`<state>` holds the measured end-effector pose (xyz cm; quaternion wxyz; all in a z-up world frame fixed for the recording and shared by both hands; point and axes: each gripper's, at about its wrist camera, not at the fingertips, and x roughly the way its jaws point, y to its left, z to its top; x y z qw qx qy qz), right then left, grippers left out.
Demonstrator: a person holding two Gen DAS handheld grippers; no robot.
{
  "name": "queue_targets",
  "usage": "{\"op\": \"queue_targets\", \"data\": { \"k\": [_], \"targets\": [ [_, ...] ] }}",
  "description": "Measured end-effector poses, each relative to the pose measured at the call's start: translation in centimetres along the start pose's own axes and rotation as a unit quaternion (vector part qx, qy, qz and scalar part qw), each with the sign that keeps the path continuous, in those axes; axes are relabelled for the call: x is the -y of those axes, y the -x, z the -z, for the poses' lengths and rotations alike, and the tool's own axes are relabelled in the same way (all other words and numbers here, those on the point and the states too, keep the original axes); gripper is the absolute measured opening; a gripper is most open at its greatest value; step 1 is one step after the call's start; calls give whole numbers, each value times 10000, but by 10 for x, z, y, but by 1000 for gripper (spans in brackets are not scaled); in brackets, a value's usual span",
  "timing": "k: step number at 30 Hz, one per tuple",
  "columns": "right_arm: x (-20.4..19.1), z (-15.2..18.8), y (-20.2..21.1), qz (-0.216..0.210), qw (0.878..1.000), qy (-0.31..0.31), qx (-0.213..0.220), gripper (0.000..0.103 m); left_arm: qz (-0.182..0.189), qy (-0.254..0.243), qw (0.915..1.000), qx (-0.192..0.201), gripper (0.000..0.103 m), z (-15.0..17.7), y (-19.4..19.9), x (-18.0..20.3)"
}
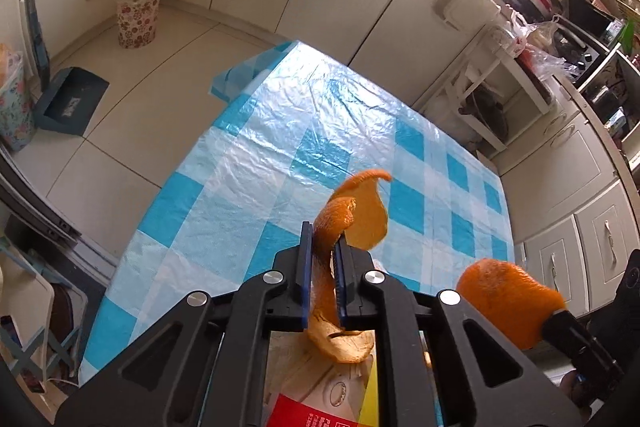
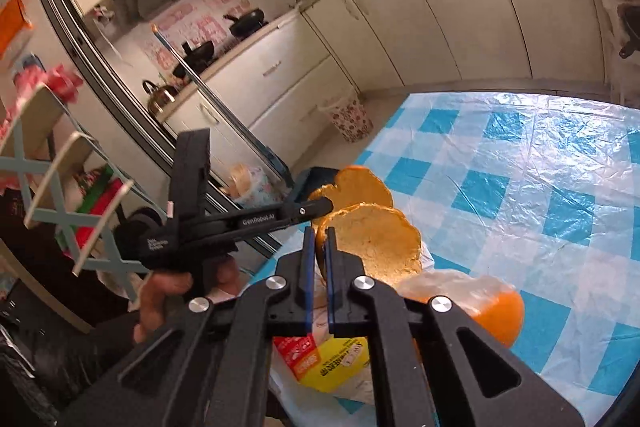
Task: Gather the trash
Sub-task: 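Lift the orange with the right tool while the left tool lifts the peel, then carry orange and peel over the yellow bin and open both tools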
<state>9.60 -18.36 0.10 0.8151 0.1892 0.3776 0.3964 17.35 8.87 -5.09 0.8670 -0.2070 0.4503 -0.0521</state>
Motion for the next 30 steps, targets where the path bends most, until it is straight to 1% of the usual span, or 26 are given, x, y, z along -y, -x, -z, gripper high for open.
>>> {"op": "queue_targets", "data": {
  "k": [3, 6, 8, 12, 15, 17, 19, 24, 30],
  "targets": [
    [3, 0, 20, -203, 9990, -260, 290, 5, 38, -60, 10000, 23, 8, 4, 4, 2],
    [4, 1, 32, -169, 9982, -379, 439, 5, 90, 21, 10000, -30, 7, 9, 6, -2],
    [-1, 1, 39, -101, 9983, -324, 481, 5, 255, 132, 9996, -41, 7, 11, 10, -6],
    [-2, 2, 52, 94, 9987, -181, 458, 5, 792, 262, 9964, 121, 7, 8, 30, -8],
    [4, 6, 63, 330, 9985, -136, 408, 5, 1116, 265, 9932, 181, 7, 6, 40, -7],
    [9, 10, 73, 457, 9980, -167, 405, 5, 1376, 285, 9900, 113, 7, 5, 42, -6],
    [16, 14, 85, 619, 9970, -200, 419, 5, 1554, 242, 9876, 23, 7, 7, 40, 0],
    [38, 28, 118, 1140, 9917, -387, 445, 5, 1735, -96, 9846, -166, 7, 19, 33, 29],
    [70, 59, 167, 1874, 9786, -743, 422, 5, 1990, -559, 9776, -390, 7, 41, 27, 82]
  ]
}}
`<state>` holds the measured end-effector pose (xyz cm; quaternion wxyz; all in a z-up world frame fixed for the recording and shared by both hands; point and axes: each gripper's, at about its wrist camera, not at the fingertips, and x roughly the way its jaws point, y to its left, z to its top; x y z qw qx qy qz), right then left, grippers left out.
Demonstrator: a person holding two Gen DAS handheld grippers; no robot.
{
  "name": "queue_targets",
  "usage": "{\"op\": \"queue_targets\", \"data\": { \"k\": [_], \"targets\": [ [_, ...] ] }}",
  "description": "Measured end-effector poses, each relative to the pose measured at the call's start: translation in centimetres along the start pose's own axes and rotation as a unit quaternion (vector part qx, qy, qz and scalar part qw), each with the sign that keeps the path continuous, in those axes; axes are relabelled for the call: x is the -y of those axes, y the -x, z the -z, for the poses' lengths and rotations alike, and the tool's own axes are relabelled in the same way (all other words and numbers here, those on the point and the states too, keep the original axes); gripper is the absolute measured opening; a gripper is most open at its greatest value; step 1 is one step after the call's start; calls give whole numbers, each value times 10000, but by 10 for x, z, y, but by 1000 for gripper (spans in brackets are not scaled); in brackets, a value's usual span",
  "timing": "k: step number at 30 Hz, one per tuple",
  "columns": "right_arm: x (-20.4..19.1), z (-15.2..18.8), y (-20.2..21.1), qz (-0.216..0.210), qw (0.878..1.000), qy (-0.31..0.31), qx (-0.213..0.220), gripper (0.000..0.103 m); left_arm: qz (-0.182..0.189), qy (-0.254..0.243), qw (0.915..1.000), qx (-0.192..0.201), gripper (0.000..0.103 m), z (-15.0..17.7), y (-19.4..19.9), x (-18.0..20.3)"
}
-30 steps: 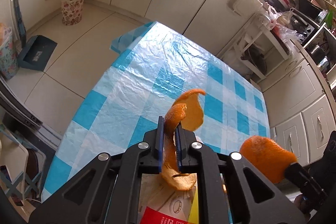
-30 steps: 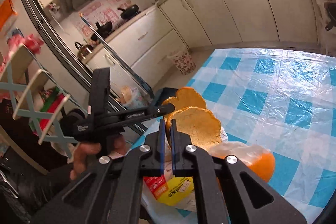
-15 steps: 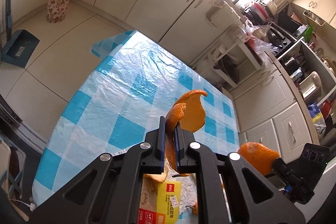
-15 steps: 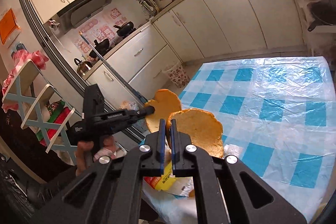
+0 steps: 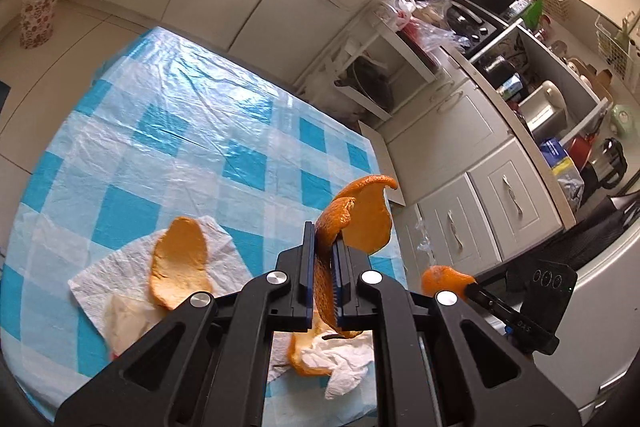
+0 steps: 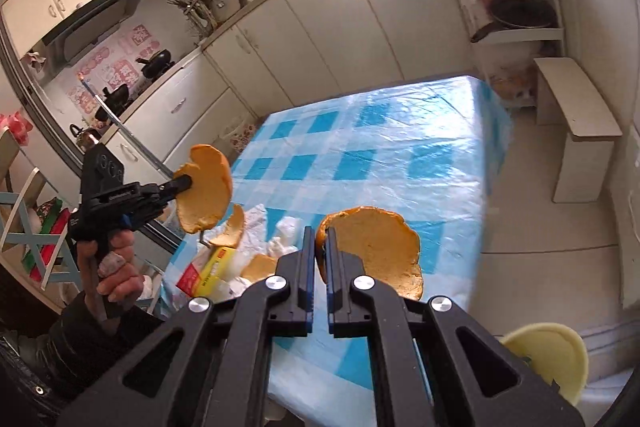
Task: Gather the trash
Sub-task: 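Carry orange and peel over the yellow bin and open both tools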
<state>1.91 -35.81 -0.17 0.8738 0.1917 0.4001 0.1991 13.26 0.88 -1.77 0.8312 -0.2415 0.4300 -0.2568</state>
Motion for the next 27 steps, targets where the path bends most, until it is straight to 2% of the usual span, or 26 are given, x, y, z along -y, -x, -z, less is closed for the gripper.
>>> {"op": "queue_targets", "data": {
  "k": [5, 10, 17, 22, 25, 27],
  "targets": [
    [48, 26, 27, 600, 9971, -465, -89, 5, 205, -392, 9984, -359, 7, 24, -34, 52],
    [85, 49, 46, 979, 9917, -801, -247, 5, 433, -835, 9932, -692, 7, 55, -66, 112],
    [114, 72, 54, 1203, 9861, -1010, -538, 5, 499, -1318, 9832, -1157, 7, 109, -113, 181],
    [134, 79, 60, 1328, 9813, -1205, -700, 9, 434, -1466, 9761, -1547, 7, 156, -148, 209],
    [142, 80, 70, 1490, 9778, -1360, -574, 35, 250, -1506, 9732, -1717, 7, 184, -172, 221],
    [145, 77, 78, 1554, 9758, -1477, -437, 38, 141, -1479, 9712, -1861, 7, 200, -188, 228]
  ]
}}
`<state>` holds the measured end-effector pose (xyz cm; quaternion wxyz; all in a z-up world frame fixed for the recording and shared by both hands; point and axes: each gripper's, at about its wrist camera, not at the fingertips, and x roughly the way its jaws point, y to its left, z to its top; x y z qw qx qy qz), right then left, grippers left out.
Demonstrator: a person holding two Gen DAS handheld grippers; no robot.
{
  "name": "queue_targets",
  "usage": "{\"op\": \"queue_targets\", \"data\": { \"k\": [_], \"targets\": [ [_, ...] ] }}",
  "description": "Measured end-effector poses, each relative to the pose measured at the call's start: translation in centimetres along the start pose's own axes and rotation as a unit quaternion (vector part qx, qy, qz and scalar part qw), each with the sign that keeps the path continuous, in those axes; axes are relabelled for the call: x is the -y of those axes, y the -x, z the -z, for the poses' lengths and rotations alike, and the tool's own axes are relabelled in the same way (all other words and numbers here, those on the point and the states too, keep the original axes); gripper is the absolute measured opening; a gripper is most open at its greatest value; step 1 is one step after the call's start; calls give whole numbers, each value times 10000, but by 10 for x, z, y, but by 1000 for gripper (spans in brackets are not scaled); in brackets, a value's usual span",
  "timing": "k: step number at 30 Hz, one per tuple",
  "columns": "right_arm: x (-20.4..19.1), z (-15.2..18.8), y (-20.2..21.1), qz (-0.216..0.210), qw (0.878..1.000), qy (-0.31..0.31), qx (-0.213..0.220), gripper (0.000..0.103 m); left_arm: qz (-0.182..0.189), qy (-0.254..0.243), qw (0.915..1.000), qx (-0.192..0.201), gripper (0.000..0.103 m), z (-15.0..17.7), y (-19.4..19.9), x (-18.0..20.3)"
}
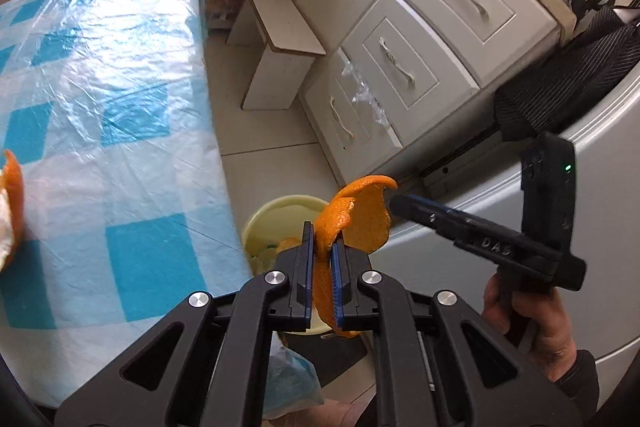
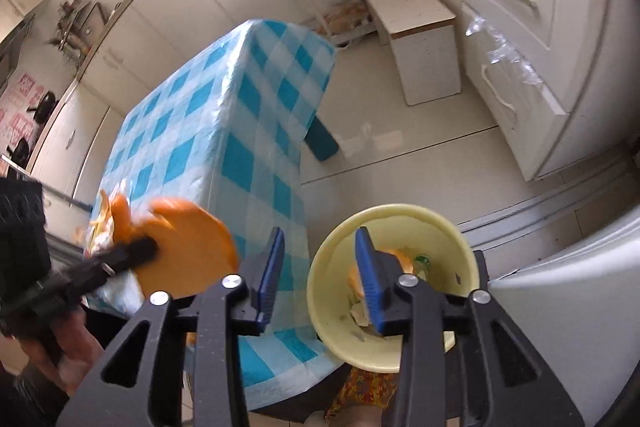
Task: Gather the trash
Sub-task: 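Carry orange and peel over the yellow bin and open both tools, then bring both tools back to the table toward the tissues and peels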
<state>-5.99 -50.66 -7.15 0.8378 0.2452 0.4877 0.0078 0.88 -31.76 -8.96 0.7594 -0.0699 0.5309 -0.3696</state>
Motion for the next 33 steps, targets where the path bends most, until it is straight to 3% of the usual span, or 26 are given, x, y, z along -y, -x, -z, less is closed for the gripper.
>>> {"op": "queue_targets", "data": {
  "k": [4, 8, 14, 19, 22, 25, 30, 33],
  "targets": [
    [5, -6, 14, -33, 9993, -242, 274, 41, 2, 65, 9995, -321, 15, 13, -29, 13],
    [1, -12, 22, -113, 9985, -281, 454, 45, -24, -86, 9996, -284, 26, 18, -24, 21],
    [-21, -21, 22, -187, 9985, -97, 498, 48, -142, -58, 9998, 100, 37, 5, 32, -2],
    [-63, -26, 22, -434, 9968, 411, 525, 51, -617, 122, 9960, 629, 47, -14, 108, -53],
    [-107, -23, 18, -706, 9909, 1029, 498, 52, -1204, 411, 9870, 986, 55, -24, 159, -101],
    [-159, -13, 10, -1047, 9780, 1760, 389, 55, -1901, 876, 9706, 1186, 58, -29, 201, -158],
    [-241, 12, -22, -1321, 9503, 2820, 33, 55, -2633, 1556, 9486, 815, 59, -27, 225, -240],
    [-276, 25, -46, -1226, 9376, 3250, -170, 55, -2800, 1659, 9437, 586, 59, -21, 222, -264]
  ]
}}
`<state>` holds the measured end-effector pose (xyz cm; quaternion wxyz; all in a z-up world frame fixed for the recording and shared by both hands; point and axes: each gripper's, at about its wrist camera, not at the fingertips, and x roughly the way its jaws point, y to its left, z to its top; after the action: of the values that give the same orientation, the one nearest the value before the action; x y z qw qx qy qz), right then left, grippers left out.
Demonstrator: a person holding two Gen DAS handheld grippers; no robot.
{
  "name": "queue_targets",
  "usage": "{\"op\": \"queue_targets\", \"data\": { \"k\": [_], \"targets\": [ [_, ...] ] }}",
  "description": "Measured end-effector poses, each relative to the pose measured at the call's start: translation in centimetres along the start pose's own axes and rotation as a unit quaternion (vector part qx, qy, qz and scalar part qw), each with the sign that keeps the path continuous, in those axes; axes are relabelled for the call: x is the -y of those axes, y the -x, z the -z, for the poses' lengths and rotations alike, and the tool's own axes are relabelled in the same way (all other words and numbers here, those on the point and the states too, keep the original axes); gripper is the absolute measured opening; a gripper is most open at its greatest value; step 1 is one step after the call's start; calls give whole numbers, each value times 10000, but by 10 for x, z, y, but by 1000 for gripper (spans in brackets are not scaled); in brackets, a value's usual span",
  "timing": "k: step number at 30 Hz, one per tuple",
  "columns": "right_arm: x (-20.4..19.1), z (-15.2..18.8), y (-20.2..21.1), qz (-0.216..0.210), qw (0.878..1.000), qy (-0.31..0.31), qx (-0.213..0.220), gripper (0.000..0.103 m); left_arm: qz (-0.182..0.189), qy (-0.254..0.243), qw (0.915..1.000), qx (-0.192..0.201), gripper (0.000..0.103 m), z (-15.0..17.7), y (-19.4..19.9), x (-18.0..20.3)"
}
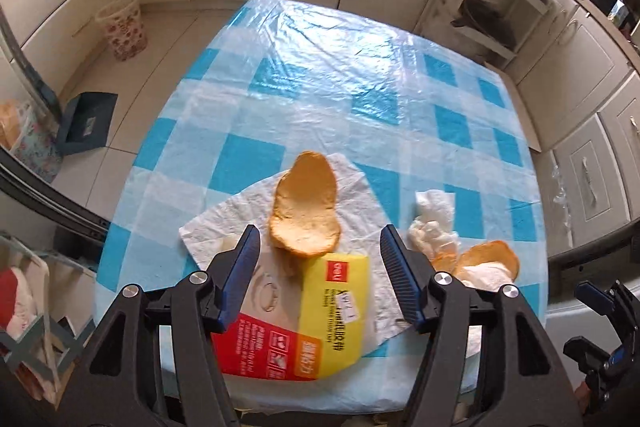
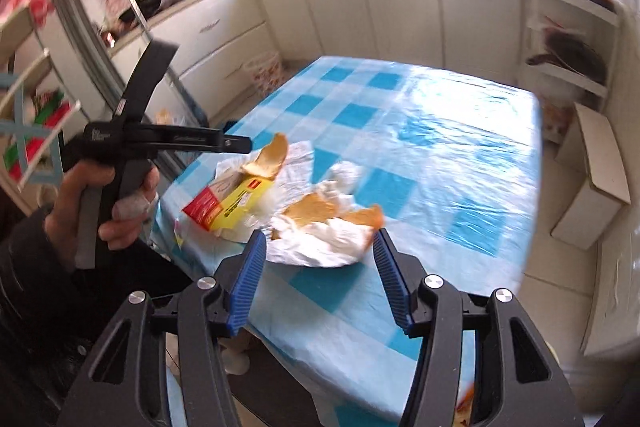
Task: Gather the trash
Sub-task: 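Bring both tools back to the table toward the tissues and peels, then grasp the white tissue with the right tool while the left tool grasps an orange peel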
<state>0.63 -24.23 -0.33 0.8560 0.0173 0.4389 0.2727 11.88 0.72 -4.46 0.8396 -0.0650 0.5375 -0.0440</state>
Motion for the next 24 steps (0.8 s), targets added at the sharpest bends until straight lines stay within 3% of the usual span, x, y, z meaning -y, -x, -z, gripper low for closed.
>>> {"op": "queue_targets", "data": {
  "k": [6, 11, 12, 14, 17, 18, 20, 24],
  "targets": [
    [-16, -7, -51, 342, 9976, 350, -490, 54, 11, 210, 9992, -331, 59, 7, -25, -15],
    [-16, 1, -85, 530, 9930, 476, -938, 52, 38, 82, 9987, -511, 60, 0, -39, -9],
    [-16, 3, -92, 528, 9922, 471, -1025, 50, 80, 88, 9982, -580, 60, 0, -42, -7],
    [-14, 5, -101, 554, 9909, 488, -1124, 34, 100, 86, 9976, -683, 60, -1, -51, -4],
    [-14, 5, -100, 432, 9923, 441, -1071, 18, 120, 126, 9974, -706, 59, -2, -57, -3],
    [-14, 4, -98, 400, 9931, 417, -1022, 17, 144, 174, 9975, -671, 56, -3, -57, -4],
    [-15, 1, -94, 332, 9945, 389, -917, 15, 188, 208, 9974, -659, 40, -4, -57, -5],
    [-15, -3, -86, 182, 9967, 288, -740, 8, 270, 333, 9971, -627, 24, -5, -55, -10]
  ]
}}
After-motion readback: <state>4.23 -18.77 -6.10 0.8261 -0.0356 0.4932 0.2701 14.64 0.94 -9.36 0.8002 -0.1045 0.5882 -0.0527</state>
